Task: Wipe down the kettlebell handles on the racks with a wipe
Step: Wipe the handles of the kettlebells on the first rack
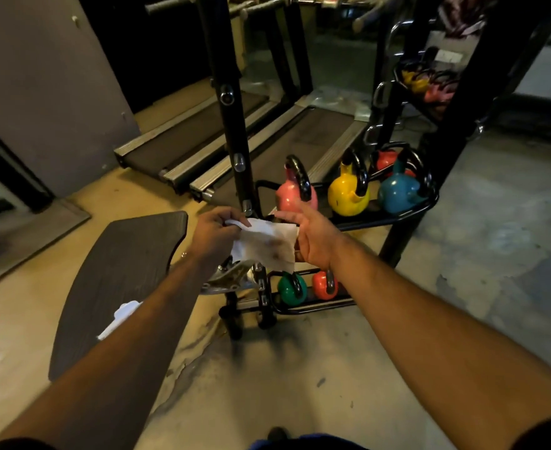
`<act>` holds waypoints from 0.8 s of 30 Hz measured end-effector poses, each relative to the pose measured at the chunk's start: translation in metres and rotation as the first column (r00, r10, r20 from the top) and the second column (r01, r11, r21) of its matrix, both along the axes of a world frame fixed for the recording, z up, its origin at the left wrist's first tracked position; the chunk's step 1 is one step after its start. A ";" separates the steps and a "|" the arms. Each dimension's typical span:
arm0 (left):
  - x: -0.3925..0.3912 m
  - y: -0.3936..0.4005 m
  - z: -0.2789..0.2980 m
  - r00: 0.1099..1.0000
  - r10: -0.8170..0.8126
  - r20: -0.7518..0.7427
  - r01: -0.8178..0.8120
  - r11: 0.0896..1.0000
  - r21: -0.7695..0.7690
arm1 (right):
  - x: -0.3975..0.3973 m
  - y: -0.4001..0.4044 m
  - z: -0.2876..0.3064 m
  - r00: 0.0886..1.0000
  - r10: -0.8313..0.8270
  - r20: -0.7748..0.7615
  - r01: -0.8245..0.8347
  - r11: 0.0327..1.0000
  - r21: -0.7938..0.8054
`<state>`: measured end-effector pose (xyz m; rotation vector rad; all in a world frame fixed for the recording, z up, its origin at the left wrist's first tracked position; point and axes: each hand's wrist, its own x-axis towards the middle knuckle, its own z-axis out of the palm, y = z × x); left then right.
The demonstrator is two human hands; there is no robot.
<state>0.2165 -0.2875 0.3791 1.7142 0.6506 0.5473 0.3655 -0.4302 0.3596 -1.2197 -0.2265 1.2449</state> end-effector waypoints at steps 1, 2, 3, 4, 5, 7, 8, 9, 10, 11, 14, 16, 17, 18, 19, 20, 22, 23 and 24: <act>0.002 0.002 0.000 1.000 -0.022 0.012 0.023 1.000 -0.005 | 0.000 0.003 0.002 0.997 -0.009 0.083 0.012 1.000 -0.025; 0.005 0.004 0.000 0.999 -0.045 0.021 0.045 0.999 -0.020 | 0.001 0.005 0.003 0.985 -0.030 0.168 0.037 0.999 -0.035; 0.008 0.007 -0.001 0.998 -0.062 0.023 0.063 0.997 -0.046 | 0.004 0.008 0.001 0.964 -0.062 0.258 0.074 0.997 -0.037; 0.011 0.009 -0.002 0.996 -0.085 0.018 0.086 0.993 -0.076 | 0.007 0.009 -0.001 0.939 -0.096 0.330 0.109 0.994 -0.021; 0.013 0.011 -0.003 0.993 -0.115 0.015 0.116 0.985 -0.131 | 0.010 0.009 -0.001 0.915 -0.130 0.383 0.140 0.990 0.001; 0.017 0.013 -0.004 0.981 -0.192 0.024 0.188 0.922 -0.338 | 0.016 0.005 0.003 0.866 -0.168 0.472 0.175 0.984 0.031; 0.019 0.013 -0.005 0.975 -0.219 0.030 0.209 0.869 -0.448 | 0.018 0.002 0.006 0.852 -0.174 0.494 0.178 0.983 0.039; 0.022 0.011 -0.006 0.969 -0.247 0.024 0.225 0.831 -0.510 | 0.021 -0.002 0.009 0.847 -0.176 0.501 0.176 0.983 0.049; 0.027 0.007 -0.007 0.961 -0.278 0.008 0.241 0.817 -0.524 | 0.025 -0.006 0.012 0.848 -0.173 0.501 0.167 0.984 0.058; 0.033 0.001 -0.007 0.953 -0.303 -0.022 0.249 0.821 -0.513 | 0.030 -0.010 0.013 0.854 -0.163 0.495 0.152 0.986 0.062; 0.059 -0.012 -0.007 0.966 -0.254 -0.044 0.205 0.860 -0.467 | 0.048 -0.019 0.016 0.861 -0.116 0.495 0.096 0.993 0.066; 0.079 -0.016 -0.007 0.973 -0.231 -0.008 0.200 0.857 -0.474 | 0.064 -0.025 0.017 0.861 -0.092 0.500 0.078 0.996 0.048; 0.089 -0.018 -0.007 0.966 -0.258 0.005 0.229 0.849 -0.476 | 0.072 -0.029 0.018 0.863 -0.084 0.499 0.069 0.996 0.048; 0.098 -0.021 -0.007 0.955 -0.297 0.020 0.269 0.832 -0.485 | 0.081 -0.032 0.019 0.866 -0.078 0.495 0.062 0.997 0.049; 0.108 -0.025 -0.007 0.947 -0.321 0.030 0.293 0.818 -0.495 | 0.090 -0.036 0.021 0.870 -0.077 0.486 0.060 0.997 0.051; 0.117 -0.030 -0.007 0.946 -0.323 0.041 0.297 0.805 -0.513 | 0.099 -0.040 0.023 0.873 -0.080 0.481 0.064 0.997 0.050; 0.137 -0.040 -0.005 0.959 -0.279 0.049 0.262 0.810 -0.524 | 0.119 -0.049 0.025 0.870 -0.099 0.483 0.098 0.995 0.027; 0.146 -0.045 -0.004 0.966 -0.251 0.054 0.243 0.828 -0.505 | 0.129 -0.053 0.023 0.868 -0.103 0.485 0.114 0.993 0.008; 0.156 -0.047 -0.006 0.977 -0.209 0.053 0.209 0.856 -0.473 | 0.140 -0.055 0.020 0.870 -0.103 0.483 0.124 0.992 -0.012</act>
